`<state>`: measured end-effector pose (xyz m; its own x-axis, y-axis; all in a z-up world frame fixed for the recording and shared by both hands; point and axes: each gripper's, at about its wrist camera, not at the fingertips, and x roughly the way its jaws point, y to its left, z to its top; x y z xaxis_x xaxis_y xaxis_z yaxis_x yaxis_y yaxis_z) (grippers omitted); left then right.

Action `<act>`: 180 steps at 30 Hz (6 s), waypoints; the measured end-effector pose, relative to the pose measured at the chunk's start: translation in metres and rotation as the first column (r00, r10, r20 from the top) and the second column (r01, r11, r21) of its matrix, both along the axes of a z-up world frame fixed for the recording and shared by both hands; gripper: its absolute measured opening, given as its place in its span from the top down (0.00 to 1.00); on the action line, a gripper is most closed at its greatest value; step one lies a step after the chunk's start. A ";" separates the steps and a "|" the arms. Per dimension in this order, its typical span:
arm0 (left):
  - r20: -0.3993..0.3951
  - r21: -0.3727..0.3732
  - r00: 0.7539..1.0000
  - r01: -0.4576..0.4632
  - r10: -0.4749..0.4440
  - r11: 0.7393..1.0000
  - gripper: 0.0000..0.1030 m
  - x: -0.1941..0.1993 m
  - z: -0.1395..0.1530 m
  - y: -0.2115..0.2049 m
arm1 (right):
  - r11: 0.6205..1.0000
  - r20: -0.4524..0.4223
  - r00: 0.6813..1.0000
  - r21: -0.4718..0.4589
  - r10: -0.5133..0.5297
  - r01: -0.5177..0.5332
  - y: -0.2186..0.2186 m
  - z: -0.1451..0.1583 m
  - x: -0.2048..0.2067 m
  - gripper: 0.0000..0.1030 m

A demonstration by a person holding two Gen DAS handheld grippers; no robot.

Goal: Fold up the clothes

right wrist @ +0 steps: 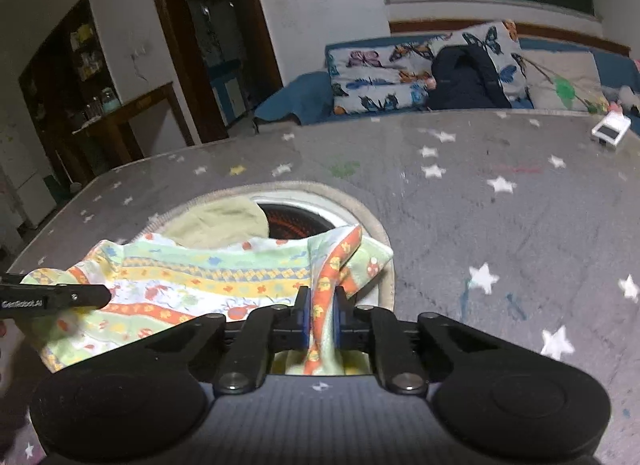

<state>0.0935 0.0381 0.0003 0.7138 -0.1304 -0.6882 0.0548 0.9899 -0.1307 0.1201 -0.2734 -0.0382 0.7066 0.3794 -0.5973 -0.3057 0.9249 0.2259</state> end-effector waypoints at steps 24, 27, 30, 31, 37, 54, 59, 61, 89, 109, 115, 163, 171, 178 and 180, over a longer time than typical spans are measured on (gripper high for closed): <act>0.153 0.052 0.915 0.369 -0.373 0.928 0.82 0.076 0.046 -0.217 | 0.900 0.212 0.928 -0.253 -0.305 0.354 -0.144 0.094 -0.010 0.93; 0.099 0.065 0.911 0.396 -0.400 0.916 0.75 0.082 0.029 -0.238 | 0.869 0.185 0.913 -0.283 -0.365 0.405 -0.163 0.083 -0.008 0.93; 0.051 0.080 0.910 0.408 -0.413 0.909 0.68 0.081 0.010 -0.245 | 0.856 0.131 0.907 -0.300 -0.401 0.422 -0.175 0.064 -0.008 0.91; 0.047 0.096 0.910 0.406 -0.411 0.909 0.67 0.079 0.005 -0.245 | 0.853 0.118 0.906 -0.305 -0.407 0.423 -0.177 0.058 -0.009 0.91; 0.035 0.147 0.914 0.395 -0.403 0.907 0.47 0.067 -0.003 -0.234 | 0.851 0.082 0.898 -0.292 -0.433 0.437 -0.184 0.036 -0.021 0.79; 0.058 0.202 0.962 0.251 -0.267 0.947 0.11 -0.012 0.010 -0.128 | 0.968 0.113 0.981 -0.181 -0.157 0.175 -0.108 0.036 -0.109 0.28; 0.078 0.209 0.984 0.143 -0.162 0.967 0.06 -0.040 0.006 -0.079 | 0.987 0.096 0.995 -0.160 -0.008 0.024 -0.065 0.028 -0.130 0.27; 0.081 0.206 0.990 0.098 -0.117 0.974 0.06 -0.050 0.003 -0.061 | 0.987 0.092 0.995 -0.161 0.042 -0.027 -0.051 0.025 -0.135 0.27; 0.098 0.152 0.976 -0.209 0.196 0.966 0.00 -0.066 -0.039 0.060 | 0.962 0.054 0.975 -0.187 0.214 -0.201 0.007 -0.017 -0.109 0.02; 0.095 0.135 0.975 -0.212 0.200 0.968 0.00 -0.068 -0.040 0.060 | 0.955 0.048 0.973 -0.207 0.228 -0.214 0.012 -0.019 -0.109 0.00; 0.095 0.134 0.975 -0.212 0.201 0.968 0.00 -0.069 -0.039 0.060 | 0.954 0.048 0.972 -0.209 0.228 -0.214 0.012 -0.019 -0.109 0.00; 0.095 0.134 0.975 -0.214 0.202 0.968 0.00 -0.069 -0.040 0.057 | 0.955 0.048 0.972 -0.202 0.232 -0.218 0.006 -0.019 -0.108 0.00; 0.095 0.134 0.975 -0.214 0.202 0.968 0.00 -0.069 -0.040 0.057 | 0.955 0.048 0.972 -0.203 0.232 -0.218 0.006 -0.019 -0.108 0.00; 0.095 0.134 0.975 -0.214 0.202 0.968 0.00 -0.069 -0.040 0.057 | 0.955 0.048 0.971 -0.202 0.232 -0.218 0.005 -0.019 -0.108 0.00; 0.095 0.134 0.975 -0.214 0.202 0.968 0.00 -0.069 -0.040 0.057 | 0.955 0.048 0.971 -0.202 0.232 -0.218 0.005 -0.019 -0.108 0.00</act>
